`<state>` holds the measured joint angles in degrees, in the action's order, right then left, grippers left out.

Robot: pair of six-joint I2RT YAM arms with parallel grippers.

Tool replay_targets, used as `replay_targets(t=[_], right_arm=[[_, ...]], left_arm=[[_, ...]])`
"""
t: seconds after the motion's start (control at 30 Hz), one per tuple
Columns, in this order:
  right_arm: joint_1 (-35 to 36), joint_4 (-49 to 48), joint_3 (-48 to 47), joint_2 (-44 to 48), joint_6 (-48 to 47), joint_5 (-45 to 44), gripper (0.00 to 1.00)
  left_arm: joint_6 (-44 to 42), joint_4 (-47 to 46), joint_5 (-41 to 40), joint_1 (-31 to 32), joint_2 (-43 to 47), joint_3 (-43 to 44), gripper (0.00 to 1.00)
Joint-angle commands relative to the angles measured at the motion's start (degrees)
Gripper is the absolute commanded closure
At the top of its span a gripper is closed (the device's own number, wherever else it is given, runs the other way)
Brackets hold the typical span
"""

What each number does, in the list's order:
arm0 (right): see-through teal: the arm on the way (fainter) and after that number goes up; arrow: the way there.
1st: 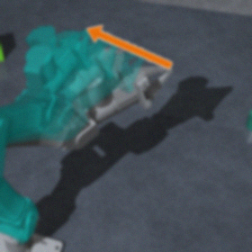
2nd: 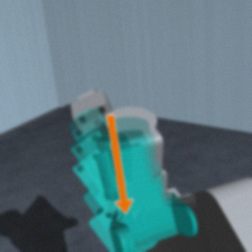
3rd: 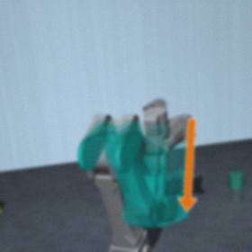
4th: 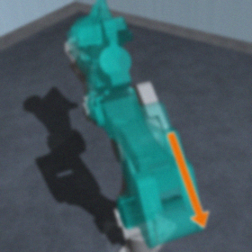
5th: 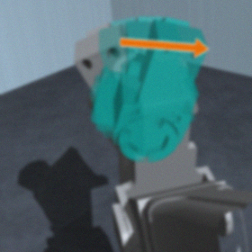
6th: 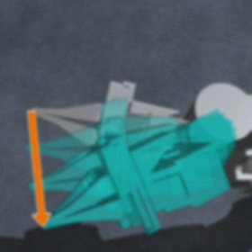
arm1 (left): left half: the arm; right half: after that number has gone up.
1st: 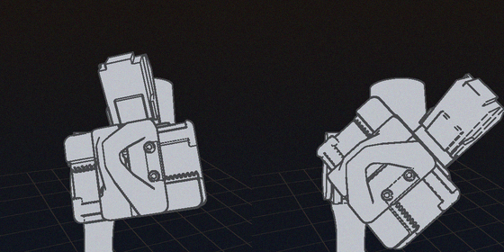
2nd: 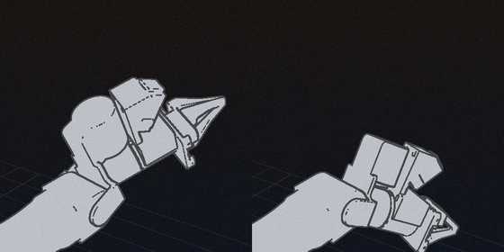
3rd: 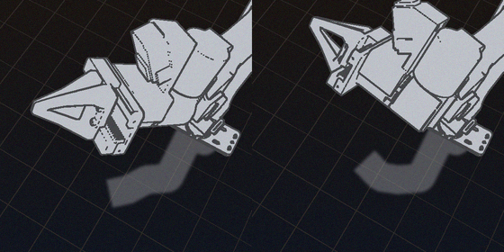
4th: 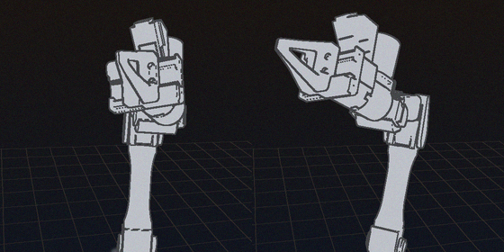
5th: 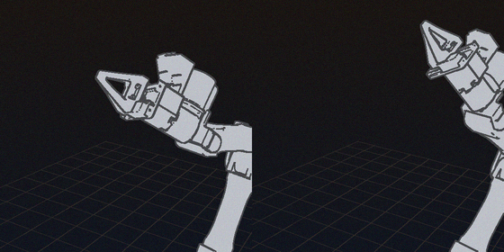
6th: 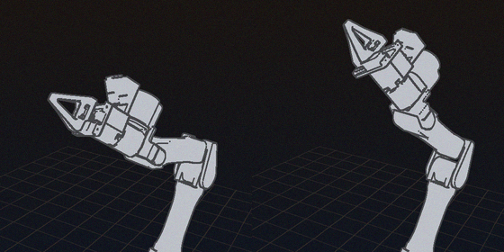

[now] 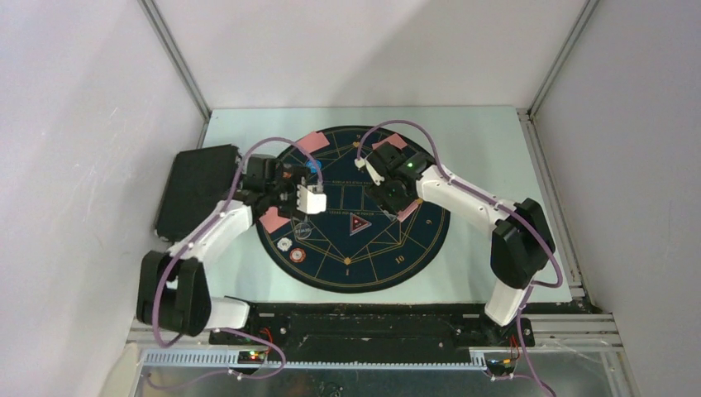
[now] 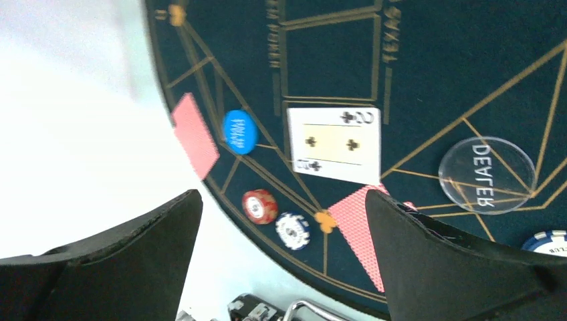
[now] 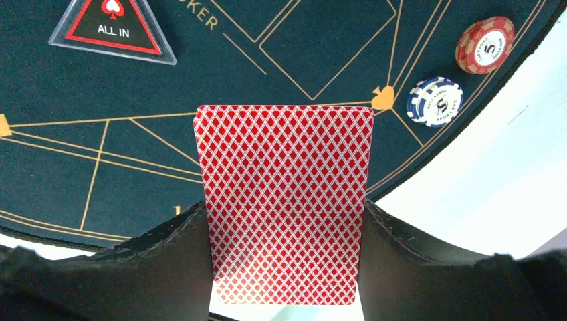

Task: Distribute texas hold em gaming equipment

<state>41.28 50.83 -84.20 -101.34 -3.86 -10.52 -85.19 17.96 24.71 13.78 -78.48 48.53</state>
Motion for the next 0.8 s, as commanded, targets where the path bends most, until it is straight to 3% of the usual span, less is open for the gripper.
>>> replay_targets(t=[0.0,0.1,0.17,0.27,0.3,0.33,0.37,0.4,0.43,0.5,0.57,0.7,0.77], right_arm=[[0.05,-1.78,1.07,4.62,-1.36,-0.47,1.0],[0.24,-1.08,3.38,6.81,-1.41,0.6,1.0],[0.73,-1.28,4.91,8.72,-1.37,0.91,1.0],[1.16,-2.7,7.51,12.07,-1.52,1.46,1.0],[1.48,-3.21,8.02,12.72,-1.65,1.55,1.0],[1.63,-4.1,9.19,14.08,-1.89,1.56,1.0],[2.1,-4.61,9.83,14.82,-2.05,1.56,1.0],[2.3,-5.39,10.94,16.08,-2.06,1.56,1.0],[2.86,-5.65,11.32,16.65,-1.96,1.47,1.0],[4.25,-6.18,12.44,18.32,-1.65,0.17,1.0],[5.17,-7.09,13.76,20.08,-1.44,0.33,1.0],[6.74,-7.73,15.48,22.77,-0.41,3.31,1.0],[7.08,-8.58,17.25,23.43,0.02,4.84,1.0]], left_arm=[[12.76,-2.01,10.2,-3.72,7.71,4.53,0.0],[27.97,-11.97,13.69,-7.76,10.63,5.59,0.0],[40.29,-18.61,10.83,-8.25,11.04,5.84,0.0],[58.63,-37.37,-0.84,-8.48,9.56,7.78,0.0],[69.41,-42.45,-3.9,-8.48,9.04,8.67,0.0],[74.4,-43.78,-10.37,-8.54,7.83,11.19,0.0],[85.94,-43.11,-13.58,-8.78,7.21,12.66,0.0],[91.23,-41.26,-18.59,-8.99,6.06,16.07,0.0],[101.71,-35.65,-19.71,-9.64,5.44,17.69,0.0],[114.05,-28.44,-17.64,-10.33,4.28,20.63,0.0],[121.55,-28.47,-8.43,-10.44,3.95,18.08,0.0],[134.61,-44.08,4.2,-9.74,4.58,2.6,0.0],[136.56,-47.61,6.74,-8.0,5.4,-3.7,0.0]])
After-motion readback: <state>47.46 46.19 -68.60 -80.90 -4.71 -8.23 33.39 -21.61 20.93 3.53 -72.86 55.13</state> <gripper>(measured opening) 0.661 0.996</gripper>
